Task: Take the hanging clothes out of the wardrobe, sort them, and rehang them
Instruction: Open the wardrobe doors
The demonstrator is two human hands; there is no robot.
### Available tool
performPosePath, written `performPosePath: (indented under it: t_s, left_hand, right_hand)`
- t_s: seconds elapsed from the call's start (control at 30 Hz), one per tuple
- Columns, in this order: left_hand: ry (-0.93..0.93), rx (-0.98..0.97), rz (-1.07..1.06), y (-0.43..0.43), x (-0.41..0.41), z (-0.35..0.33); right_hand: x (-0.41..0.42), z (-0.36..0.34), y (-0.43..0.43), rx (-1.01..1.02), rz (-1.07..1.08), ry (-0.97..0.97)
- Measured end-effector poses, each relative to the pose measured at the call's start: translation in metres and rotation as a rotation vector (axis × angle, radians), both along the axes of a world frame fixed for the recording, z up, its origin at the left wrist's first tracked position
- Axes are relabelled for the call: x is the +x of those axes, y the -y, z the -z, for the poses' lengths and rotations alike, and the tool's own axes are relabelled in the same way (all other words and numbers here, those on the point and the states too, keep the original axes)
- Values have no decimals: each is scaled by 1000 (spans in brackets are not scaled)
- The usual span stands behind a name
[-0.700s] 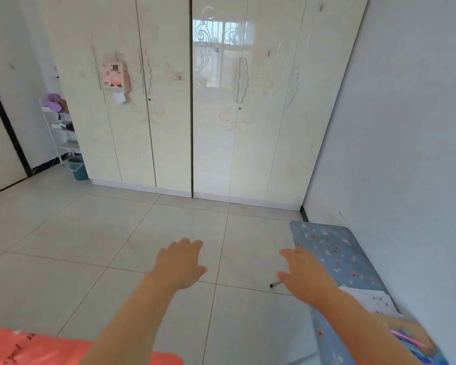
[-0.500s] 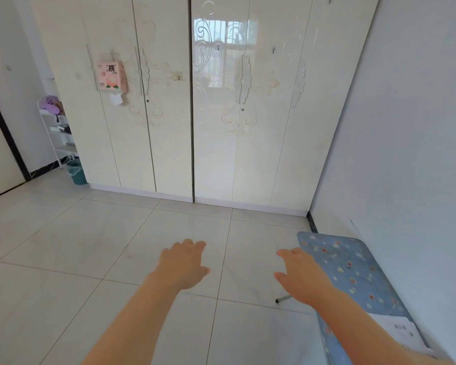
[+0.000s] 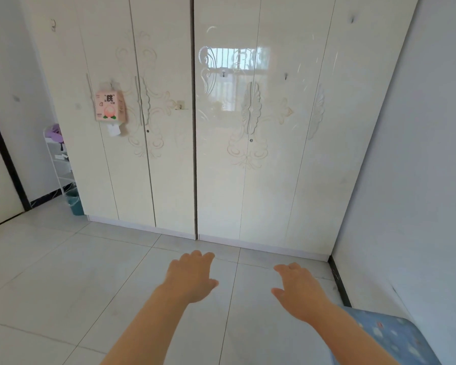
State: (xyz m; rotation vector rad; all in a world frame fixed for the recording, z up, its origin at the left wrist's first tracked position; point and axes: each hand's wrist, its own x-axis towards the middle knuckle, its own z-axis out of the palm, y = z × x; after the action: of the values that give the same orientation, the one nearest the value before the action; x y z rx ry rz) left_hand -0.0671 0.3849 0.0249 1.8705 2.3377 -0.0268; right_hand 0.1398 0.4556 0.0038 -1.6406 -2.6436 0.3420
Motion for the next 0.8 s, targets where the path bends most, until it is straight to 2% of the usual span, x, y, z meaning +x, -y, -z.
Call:
performPosePath:
  t_s: [0.53,0.8]
  left_hand:
    - [20,47,79,-290,-168,0]
    - [24,-29,85,-398,-225,15]
  right_hand:
    - [-157,-9,-270,23,118,-15]
    - [-218,-4,-377,-15,123,-28]
